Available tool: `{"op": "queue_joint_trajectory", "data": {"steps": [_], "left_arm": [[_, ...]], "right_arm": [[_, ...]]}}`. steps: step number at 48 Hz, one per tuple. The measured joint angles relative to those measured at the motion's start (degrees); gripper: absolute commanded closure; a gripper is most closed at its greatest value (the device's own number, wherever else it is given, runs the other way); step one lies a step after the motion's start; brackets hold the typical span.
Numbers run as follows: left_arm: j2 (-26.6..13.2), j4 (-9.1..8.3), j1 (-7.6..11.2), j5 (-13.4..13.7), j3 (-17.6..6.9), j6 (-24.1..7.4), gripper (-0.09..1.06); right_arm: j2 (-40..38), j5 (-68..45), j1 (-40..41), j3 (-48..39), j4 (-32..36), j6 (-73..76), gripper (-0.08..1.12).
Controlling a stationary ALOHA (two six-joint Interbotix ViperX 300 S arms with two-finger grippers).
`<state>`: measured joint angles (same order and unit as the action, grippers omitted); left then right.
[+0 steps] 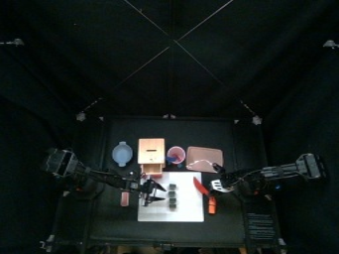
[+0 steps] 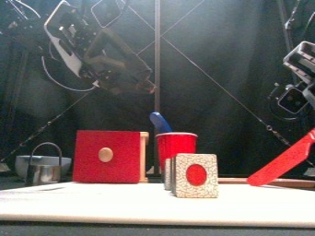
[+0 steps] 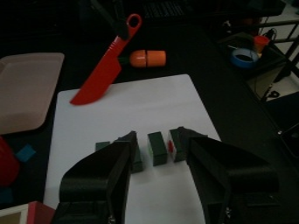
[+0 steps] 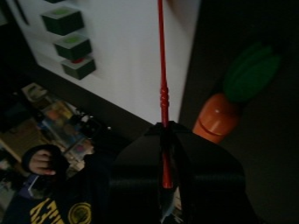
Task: Place sushi on board then cut the sushi with the knife then place the pieces on the plate
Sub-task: Place the 4 sushi pieces on the plate
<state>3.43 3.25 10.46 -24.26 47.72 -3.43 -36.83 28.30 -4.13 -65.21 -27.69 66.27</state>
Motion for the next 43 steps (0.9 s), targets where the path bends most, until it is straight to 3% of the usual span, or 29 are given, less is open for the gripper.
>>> {"op": "queue_joint_trajectory", "data": {"steps": [7,19,35,43], "left_arm": [[-0.09,0.00,0.00,0.00,0.35,0.00,0.16],[0.00,0.00,0.00,0.00,0.79,0.00,0.17],[0.00,0.26,0.18,0.09,1.05,0.09,0.17],[-0.09,0.26,0.26,0.00,1.14,0.09,0.17]], "right_arm": [[0.35,2.29,-3.69,1.58,6.42,8.35,0.52],[3.08,0.97,-7.82,3.60,12.22,14.15,0.24],[4.75,-4.57,-9.76,5.01,13.89,13.71,0.23],[5.10,-7.12,-9.05,7.47,23.99,11.43,0.23]]}}
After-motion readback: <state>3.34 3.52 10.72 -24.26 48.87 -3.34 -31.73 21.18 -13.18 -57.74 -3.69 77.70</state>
